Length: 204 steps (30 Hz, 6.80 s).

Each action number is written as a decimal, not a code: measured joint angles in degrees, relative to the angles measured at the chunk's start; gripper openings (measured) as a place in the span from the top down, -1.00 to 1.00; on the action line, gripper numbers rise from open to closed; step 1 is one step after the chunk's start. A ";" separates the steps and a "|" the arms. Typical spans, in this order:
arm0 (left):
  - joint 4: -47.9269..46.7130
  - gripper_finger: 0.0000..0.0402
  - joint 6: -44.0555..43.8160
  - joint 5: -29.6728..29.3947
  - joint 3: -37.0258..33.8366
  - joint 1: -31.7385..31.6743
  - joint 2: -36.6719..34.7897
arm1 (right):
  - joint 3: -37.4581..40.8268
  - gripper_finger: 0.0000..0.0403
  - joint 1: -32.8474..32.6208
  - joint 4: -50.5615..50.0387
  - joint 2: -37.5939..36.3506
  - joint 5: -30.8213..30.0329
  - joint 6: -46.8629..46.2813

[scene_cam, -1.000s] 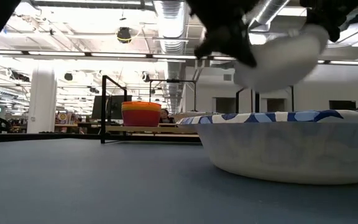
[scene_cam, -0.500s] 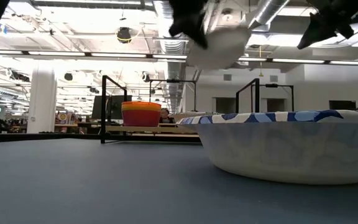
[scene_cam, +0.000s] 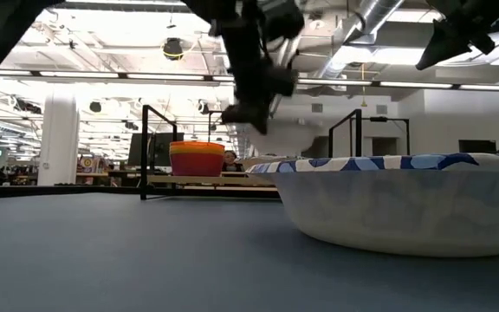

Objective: Place and stack bowls onto a shelf
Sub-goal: Stack the top right blue patterned paper bowl into the blue patterned paper bowl on the shelf, then stack the left blue patterned paper bowl into the blue patterned paper bowl on the shelf

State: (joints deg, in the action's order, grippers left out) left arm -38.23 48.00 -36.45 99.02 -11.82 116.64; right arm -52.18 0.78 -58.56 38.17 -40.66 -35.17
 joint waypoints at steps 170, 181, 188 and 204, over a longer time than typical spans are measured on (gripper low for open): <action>32.43 0.08 -87.63 33.61 -27.97 24.44 -5.06 | 0.04 0.84 -44.09 6.71 36.04 23.13 -53.45; 31.63 0.41 -85.73 35.02 -26.10 24.92 -1.11 | 0.04 0.83 -44.09 6.75 36.04 22.49 -53.43; 31.76 0.96 -85.87 37.30 -26.05 24.04 -1.46 | 0.04 0.83 -44.09 6.75 36.04 22.49 -53.43; 6.60 1.00 -83.85 29.97 -12.40 12.08 -14.25 | 0.02 0.83 -44.29 6.31 36.06 21.26 -54.41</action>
State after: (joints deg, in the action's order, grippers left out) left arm -31.63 -35.86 -6.48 86.62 0.27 102.39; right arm -52.16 -43.51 -52.25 74.24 -19.41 -89.58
